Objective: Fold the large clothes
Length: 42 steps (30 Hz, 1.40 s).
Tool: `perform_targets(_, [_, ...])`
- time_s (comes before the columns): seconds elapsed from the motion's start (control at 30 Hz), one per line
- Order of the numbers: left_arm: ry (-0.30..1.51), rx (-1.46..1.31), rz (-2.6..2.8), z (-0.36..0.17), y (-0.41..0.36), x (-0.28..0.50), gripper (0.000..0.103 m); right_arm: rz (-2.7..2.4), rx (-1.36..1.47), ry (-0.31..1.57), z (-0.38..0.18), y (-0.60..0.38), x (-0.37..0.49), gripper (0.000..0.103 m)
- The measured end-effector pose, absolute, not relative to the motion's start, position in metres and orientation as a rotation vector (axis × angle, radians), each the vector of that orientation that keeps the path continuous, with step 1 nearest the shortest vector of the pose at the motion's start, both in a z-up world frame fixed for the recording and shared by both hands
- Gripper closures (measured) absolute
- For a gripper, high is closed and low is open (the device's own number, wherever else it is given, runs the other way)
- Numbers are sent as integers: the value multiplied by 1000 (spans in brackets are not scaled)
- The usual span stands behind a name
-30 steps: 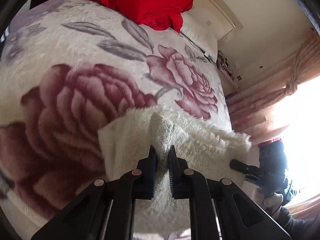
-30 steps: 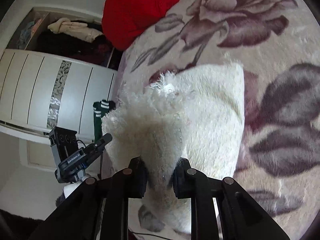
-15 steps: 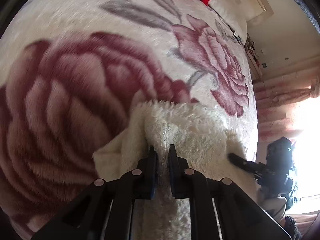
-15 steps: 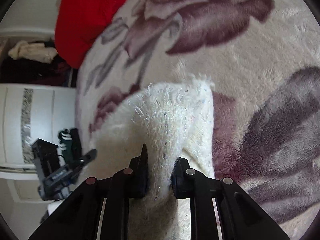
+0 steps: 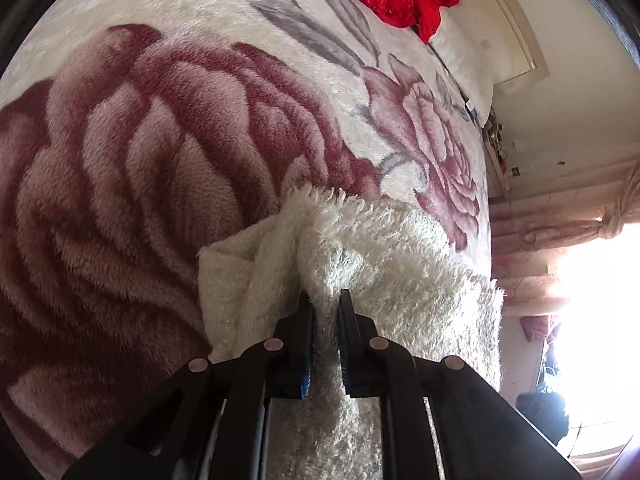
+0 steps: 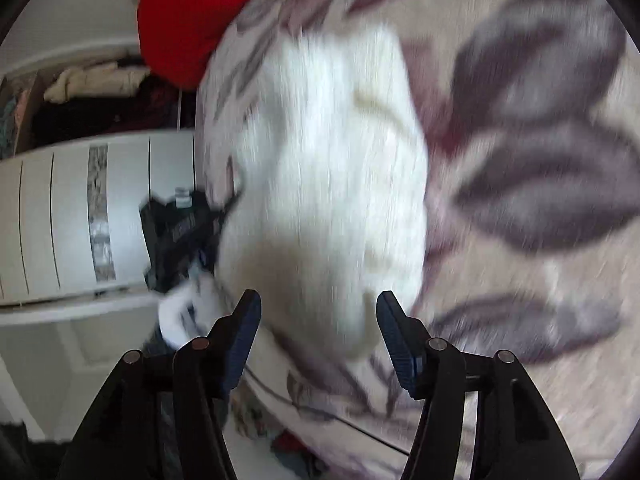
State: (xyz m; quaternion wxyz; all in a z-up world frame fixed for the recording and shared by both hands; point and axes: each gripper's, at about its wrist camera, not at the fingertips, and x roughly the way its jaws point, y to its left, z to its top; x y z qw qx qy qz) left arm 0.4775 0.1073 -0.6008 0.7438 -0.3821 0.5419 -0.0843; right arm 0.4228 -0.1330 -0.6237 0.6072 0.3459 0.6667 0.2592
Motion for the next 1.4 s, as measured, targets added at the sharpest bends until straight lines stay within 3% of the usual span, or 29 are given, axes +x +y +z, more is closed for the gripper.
perform_targets(0.03, [1188, -833, -184, -601, 107, 476, 94, 568, 769, 1524, -626, -128, 417, 54])
perform_targets(0.1, [1185, -843, -176, -600, 111, 471, 94, 479, 784, 1499, -638, -125, 419, 63])
perform_targets(0.23, [1174, -954, -182, -593, 126, 462, 88, 352, 875, 1464, -653, -131, 439, 70])
perform_targets(0.4, [1051, -871, -116, -523, 128, 423, 90, 291, 732, 1524, -662, -113, 448, 70])
perform_targets(0.5, [1031, -769, -116, -493, 97, 396, 83, 288, 755, 1523, -653, -117, 448, 70])
perform_targets(0.67, [1181, -638, -125, -542, 35, 407, 84, 268, 745, 1515, -650, -115, 436, 70])
perform_targets(0.8, [1165, -644, -69, -571, 45, 427, 83, 288, 775, 1543, -646, -117, 430, 65])
perform_targets(0.83, [1165, -652, -63, -570, 49, 432, 83, 298, 764, 1536, -639, -118, 430, 60])
perform_targets(1.07, [1198, -594, -68, -578, 45, 449, 83, 430, 457, 1362, -549, -83, 435, 61])
perform_targets(1.23, [1220, -636, -84, -592, 50, 456, 84, 399, 182, 1559, -610, -23, 461, 61])
perform_targets(1.4, [1219, -641, -89, -601, 53, 465, 84, 346, 233, 1589, -645, -18, 487, 62])
